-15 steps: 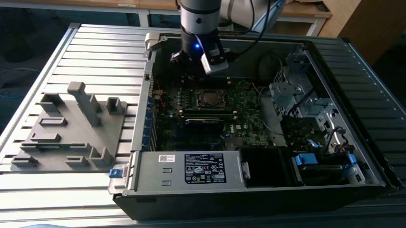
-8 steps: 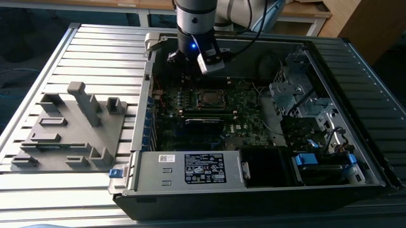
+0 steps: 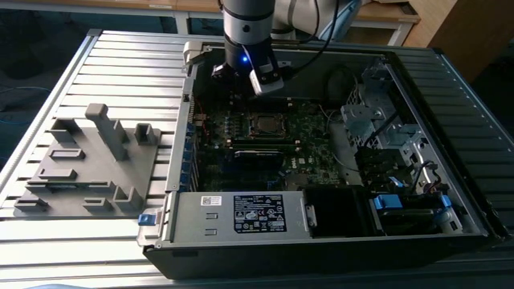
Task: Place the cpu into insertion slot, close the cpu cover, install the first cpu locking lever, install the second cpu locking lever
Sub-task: 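Install the first cpu locking lever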
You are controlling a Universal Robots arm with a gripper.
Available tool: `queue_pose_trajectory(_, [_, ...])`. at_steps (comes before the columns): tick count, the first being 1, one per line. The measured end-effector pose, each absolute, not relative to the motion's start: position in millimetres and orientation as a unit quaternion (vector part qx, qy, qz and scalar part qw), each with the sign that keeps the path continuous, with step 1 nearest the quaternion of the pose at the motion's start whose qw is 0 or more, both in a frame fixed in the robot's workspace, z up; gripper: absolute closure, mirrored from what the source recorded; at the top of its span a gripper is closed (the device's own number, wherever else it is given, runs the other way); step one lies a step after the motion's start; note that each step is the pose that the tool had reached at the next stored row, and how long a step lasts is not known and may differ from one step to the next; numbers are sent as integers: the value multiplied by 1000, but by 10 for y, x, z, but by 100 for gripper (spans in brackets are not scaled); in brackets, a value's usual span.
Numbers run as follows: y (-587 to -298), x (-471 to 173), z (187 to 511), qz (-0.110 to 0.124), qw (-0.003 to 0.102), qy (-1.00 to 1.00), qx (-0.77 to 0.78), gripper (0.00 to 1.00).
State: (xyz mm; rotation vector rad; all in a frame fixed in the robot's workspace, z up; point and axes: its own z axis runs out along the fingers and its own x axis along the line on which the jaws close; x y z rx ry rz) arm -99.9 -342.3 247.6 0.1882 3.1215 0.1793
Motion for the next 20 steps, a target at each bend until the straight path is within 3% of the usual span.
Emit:
queue_pose_trajectory(14, [-3425,-1043,2474,57,5,997,60,89])
queue_pose_trajectory(20, [-3431,-1044,2473,73,4,996,60,89])
